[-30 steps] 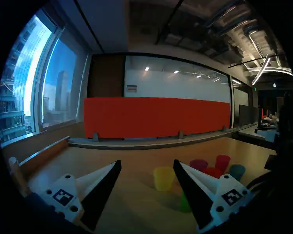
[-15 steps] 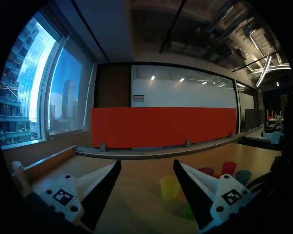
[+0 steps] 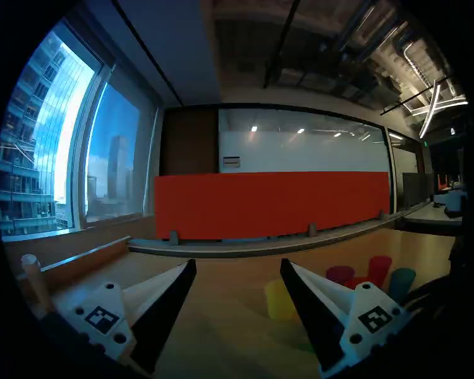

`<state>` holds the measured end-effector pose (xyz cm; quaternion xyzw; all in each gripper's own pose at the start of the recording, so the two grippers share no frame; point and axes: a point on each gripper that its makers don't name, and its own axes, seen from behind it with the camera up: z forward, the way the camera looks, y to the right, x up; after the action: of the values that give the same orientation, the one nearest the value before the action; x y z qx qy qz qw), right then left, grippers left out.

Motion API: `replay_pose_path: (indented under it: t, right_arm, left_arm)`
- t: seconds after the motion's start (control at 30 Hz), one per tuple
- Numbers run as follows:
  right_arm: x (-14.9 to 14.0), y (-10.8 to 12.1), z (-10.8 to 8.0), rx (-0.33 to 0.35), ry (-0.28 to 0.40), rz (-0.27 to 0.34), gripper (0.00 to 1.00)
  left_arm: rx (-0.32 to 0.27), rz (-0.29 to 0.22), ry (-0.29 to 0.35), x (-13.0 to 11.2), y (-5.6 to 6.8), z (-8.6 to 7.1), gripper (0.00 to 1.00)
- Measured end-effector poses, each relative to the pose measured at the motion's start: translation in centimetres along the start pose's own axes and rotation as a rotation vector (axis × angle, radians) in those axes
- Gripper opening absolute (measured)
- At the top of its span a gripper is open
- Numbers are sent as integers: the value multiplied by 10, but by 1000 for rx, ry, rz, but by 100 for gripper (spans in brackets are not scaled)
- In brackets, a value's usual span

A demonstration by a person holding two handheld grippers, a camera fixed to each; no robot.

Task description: Pour water

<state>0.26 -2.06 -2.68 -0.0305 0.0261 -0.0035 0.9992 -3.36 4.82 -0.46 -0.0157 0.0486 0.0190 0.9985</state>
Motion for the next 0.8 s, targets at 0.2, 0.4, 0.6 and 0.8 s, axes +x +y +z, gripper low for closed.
replay_pose_path:
  t: [0.2, 0.4, 0.6, 0.8]
  right_arm:
    - [-2, 2, 0, -12, -9, 7, 100]
    - [-7, 0, 0, -20, -24, 8, 100]
    - [-8, -3, 0, -24, -28, 3, 100]
    - [-6, -8, 0, -25, -30, -14, 100]
  left_arm:
    - [12, 13, -13, -19, -5, -1, 99]
    - [29, 22, -18, -33, -13, -4, 99]
    - [25, 8, -12, -40, -17, -5, 99]
    - [24, -13, -14, -47, -21, -4, 99]
